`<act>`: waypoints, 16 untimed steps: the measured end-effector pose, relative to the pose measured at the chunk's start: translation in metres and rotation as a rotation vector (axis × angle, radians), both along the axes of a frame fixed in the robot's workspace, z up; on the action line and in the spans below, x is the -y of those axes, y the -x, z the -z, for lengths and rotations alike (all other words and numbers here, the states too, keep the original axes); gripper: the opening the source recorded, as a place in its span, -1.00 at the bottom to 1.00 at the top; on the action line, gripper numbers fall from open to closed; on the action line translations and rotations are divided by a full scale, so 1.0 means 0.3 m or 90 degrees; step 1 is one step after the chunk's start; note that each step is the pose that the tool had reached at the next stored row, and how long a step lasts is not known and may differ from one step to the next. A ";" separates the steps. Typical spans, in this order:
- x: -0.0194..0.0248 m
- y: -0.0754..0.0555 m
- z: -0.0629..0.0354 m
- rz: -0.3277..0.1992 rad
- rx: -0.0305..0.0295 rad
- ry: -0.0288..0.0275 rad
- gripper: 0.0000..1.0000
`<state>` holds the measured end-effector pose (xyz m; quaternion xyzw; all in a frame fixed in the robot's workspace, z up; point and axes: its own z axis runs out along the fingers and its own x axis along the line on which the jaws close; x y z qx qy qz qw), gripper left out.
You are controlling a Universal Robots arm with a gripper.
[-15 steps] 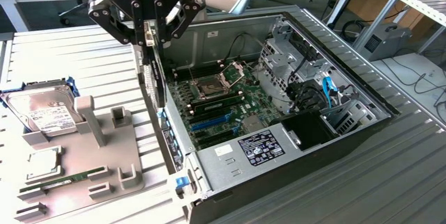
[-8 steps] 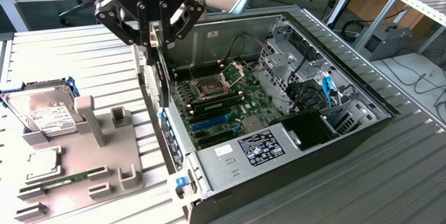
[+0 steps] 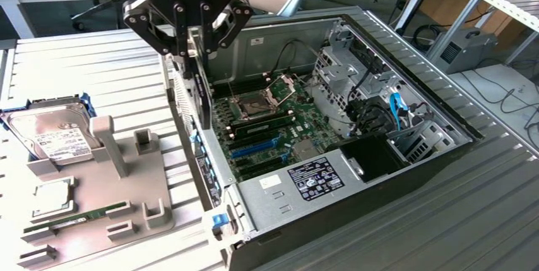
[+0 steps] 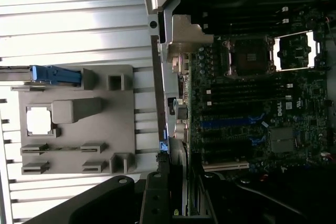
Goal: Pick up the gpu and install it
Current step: 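Pick up the gpu and move the gpu toward the slot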
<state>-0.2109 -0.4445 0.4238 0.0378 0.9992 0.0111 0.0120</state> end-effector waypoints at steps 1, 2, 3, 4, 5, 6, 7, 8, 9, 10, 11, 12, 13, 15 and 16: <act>0.000 -0.003 0.000 0.000 0.0000 0.0001 -0.48; 0.000 -0.008 0.002 0.000 0.0000 0.0001 -0.48; 0.000 -0.011 0.002 0.000 0.0000 0.0001 -0.48; 0.000 -0.014 0.003 0.000 0.0000 0.0001 -0.48; 0.000 -0.017 0.004 0.000 0.0000 0.0002 -0.48; 0.000 -0.020 0.004 0.000 0.0000 0.0002 -0.48; 0.000 -0.023 0.005 0.000 0.0000 0.0002 -0.48; 0.000 -0.025 0.005 0.000 0.0000 0.0002 -0.48; 0.000 -0.028 0.006 0.000 0.0000 0.0002 -0.48; 0.000 -0.030 0.006 0.000 0.0000 0.0003 -0.48; 0.000 -0.033 0.007 0.000 0.0000 0.0003 -0.48; 0.000 -0.035 0.008 0.000 0.0000 0.0003 -0.48; 0.000 -0.038 0.008 0.000 0.0000 0.0004 -0.48; 0.000 -0.046 0.010 0.000 0.0000 0.0005 -0.48; 0.000 -0.049 0.010 0.000 0.0000 0.0005 -0.48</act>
